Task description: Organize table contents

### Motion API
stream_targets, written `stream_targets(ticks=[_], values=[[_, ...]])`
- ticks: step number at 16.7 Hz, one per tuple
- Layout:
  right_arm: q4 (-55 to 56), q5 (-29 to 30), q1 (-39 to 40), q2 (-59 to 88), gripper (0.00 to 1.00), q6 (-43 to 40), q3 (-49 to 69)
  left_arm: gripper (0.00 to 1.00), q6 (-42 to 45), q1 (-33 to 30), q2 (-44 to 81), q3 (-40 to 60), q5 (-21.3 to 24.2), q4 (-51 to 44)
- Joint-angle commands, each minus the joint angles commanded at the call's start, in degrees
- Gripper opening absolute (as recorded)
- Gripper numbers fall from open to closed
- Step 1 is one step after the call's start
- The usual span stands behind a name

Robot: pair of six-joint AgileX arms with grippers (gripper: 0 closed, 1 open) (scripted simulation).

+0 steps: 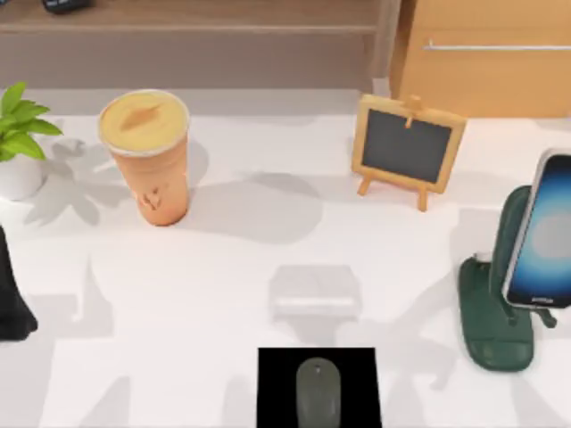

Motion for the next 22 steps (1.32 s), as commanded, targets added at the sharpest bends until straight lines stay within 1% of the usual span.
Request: stream_targets(ticks=[3, 7, 11, 17, 22], values=[[0.00, 0.00, 0.00, 0.00, 1.00, 0.00, 0.00, 1.00, -0.15, -1.81, 5.27, 0.66, -1.11, 3.68], [0.00, 0.00, 0.00, 0.00, 1.00, 0.00, 0.00, 1.00, -0.54, -6.33, 19.43, 2.67, -4.10, 13.60], [0.00, 0.00, 0.00, 0.00, 1.00, 0.00, 0.00, 1.00, -1.05, -12.38, 39.29, 5.41, -8.23, 27.34], [0.00, 0.00, 0.00, 0.00, 1.00, 0.00, 0.00, 1.00, -1.76, -21.79, 73.18, 10.56, -14.93, 50.70], [0.00, 0.00, 0.00, 0.00, 1.00, 0.00, 0.00, 1.00, -2.20, -27.29, 98.28, 16.45, -19.92, 68.93]])
